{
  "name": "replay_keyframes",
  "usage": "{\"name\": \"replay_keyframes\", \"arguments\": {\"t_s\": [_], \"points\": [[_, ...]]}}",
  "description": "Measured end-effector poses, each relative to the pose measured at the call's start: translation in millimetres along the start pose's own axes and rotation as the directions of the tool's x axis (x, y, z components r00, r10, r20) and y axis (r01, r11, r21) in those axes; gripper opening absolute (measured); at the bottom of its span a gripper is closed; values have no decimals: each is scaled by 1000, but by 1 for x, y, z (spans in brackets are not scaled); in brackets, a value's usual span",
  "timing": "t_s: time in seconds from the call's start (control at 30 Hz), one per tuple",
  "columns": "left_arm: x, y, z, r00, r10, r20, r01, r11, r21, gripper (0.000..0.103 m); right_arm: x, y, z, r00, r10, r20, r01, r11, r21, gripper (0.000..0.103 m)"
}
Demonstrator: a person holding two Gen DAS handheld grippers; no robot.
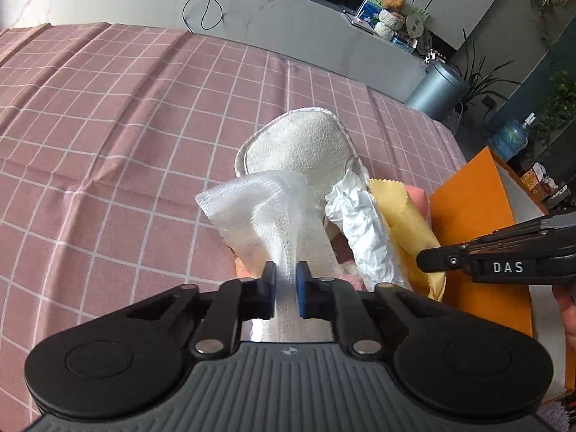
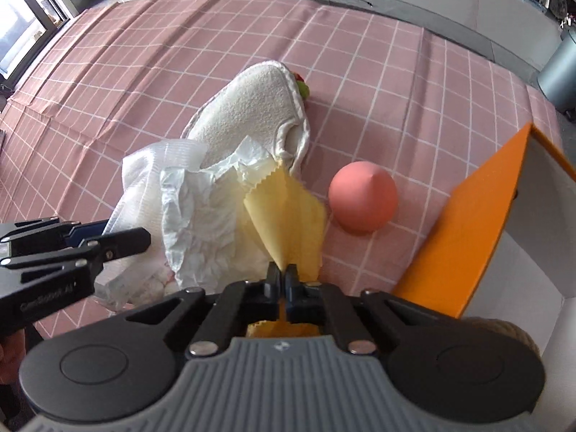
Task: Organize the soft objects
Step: 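Carry the clear bag and yellow cloth over the orange box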
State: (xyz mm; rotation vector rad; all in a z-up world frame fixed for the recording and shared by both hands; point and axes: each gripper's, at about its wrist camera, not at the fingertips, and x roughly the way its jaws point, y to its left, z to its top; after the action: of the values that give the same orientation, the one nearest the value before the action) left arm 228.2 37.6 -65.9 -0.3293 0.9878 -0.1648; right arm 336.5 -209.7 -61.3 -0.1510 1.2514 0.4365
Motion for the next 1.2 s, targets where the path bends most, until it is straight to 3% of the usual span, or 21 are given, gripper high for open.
{"name": "replay_keyframes", "arguments": {"t_s": [0.07, 0.23, 0.5, 0.7, 0.83, 1.0, 1.2], "points": [[-11, 0, 1, 999, -7, 34, 7, 1000, -1, 1, -15, 0, -2, 999, 18, 37, -19, 1000, 9, 0], [-47, -11, 4, 990, -41, 135, 38, 999, 25, 1, -56, 5, -8, 990, 33, 134, -35, 999, 18, 0], [-102, -71, 19, 947, -215, 238, 177, 969, 171, 1, -144, 1, -31, 952, 8, 306, -16, 1000, 22, 0], [-104, -137, 20, 918, -347, 192, 272, 903, 332, 1, -191, -27, -63, 927, -81, 366, 56, 995, 78, 0], [-85, -180, 14, 912, -397, 105, 322, 849, 418, 1, -196, -60, -88, 930, -133, 342, 85, 985, 152, 0], [-45, -222, 1, 927, -374, -12, 328, 798, 505, 1, -168, -102, -120, 956, -162, 245, 101, 965, 244, 0], [2, -250, -22, 964, -241, -111, 254, 718, 648, 1, -108, -132, -140, 980, -157, 126, 113, 948, 298, 0]]}}
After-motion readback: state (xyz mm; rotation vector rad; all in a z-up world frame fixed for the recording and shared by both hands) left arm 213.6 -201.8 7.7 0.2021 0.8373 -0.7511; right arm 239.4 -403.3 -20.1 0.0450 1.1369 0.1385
